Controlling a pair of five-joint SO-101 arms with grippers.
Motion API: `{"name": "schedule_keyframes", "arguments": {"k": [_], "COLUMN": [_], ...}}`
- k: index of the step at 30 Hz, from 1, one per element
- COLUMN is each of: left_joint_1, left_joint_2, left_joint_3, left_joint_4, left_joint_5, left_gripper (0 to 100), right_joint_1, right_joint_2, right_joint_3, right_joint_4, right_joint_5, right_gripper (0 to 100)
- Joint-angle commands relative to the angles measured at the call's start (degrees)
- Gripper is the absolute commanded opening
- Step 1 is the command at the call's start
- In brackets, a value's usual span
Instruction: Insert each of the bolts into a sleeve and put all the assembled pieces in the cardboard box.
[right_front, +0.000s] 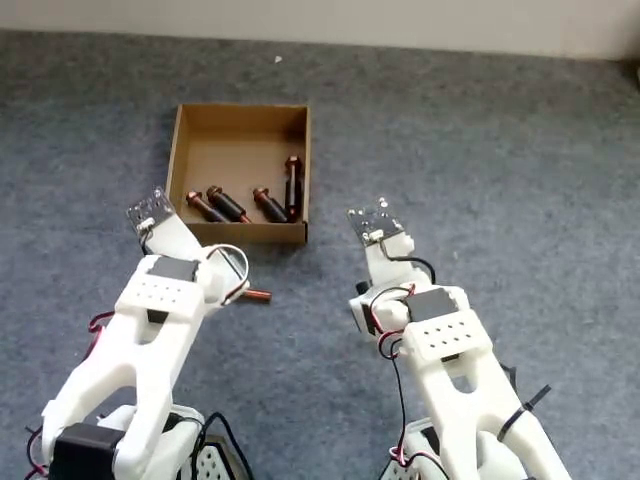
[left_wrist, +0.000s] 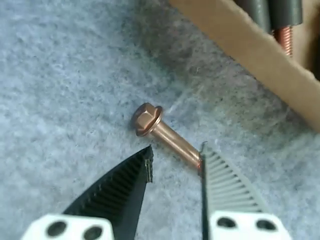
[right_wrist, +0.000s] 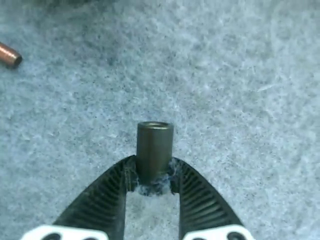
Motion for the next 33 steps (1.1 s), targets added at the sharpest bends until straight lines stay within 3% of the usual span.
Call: {"name": "schedule_keyframes", "arguments": {"k": [1, 6, 11, 17, 19, 27, 33], "left_joint_1": [0.7, 0.7, -0.3, -0.4, -1.2, -2.9, -2.1], "left_joint_2": [-0.1, 5.6, 16.4, 23.0, 23.1, 22.6, 8.2], "left_joint_3": [0.4, -1.0, -10.8, -17.0, -17.2, -20.0, -18.4], "left_joint_4": [-2.0, -1.9, 2.5, 6.8, 6.6, 7.0, 6.9], "left_joint_5": [0.1, 0.1, 0.4, 0.4, 0.4, 0.0, -5.5], "left_gripper": [15, 19, 19, 6, 0, 1, 1], "right_joint_1": [0.7, 0.7, 0.7, 0.7, 0.7, 0.7, 0.3], "right_joint_2": [-2.1, -2.1, -2.1, -2.1, -2.1, -2.7, -6.5], "right_joint_3": [-0.1, -0.1, 0.0, 0.0, 0.0, 0.0, -0.1], "right_joint_4": [-1.3, -1.3, -1.3, -1.2, -1.2, -0.9, 1.4], "right_joint_5": [-0.2, -0.2, -0.2, -0.2, -0.2, -0.2, -0.2], "right_gripper": [0.5, 0.5, 0.5, 0.5, 0.5, 0.5, 0.5]}}
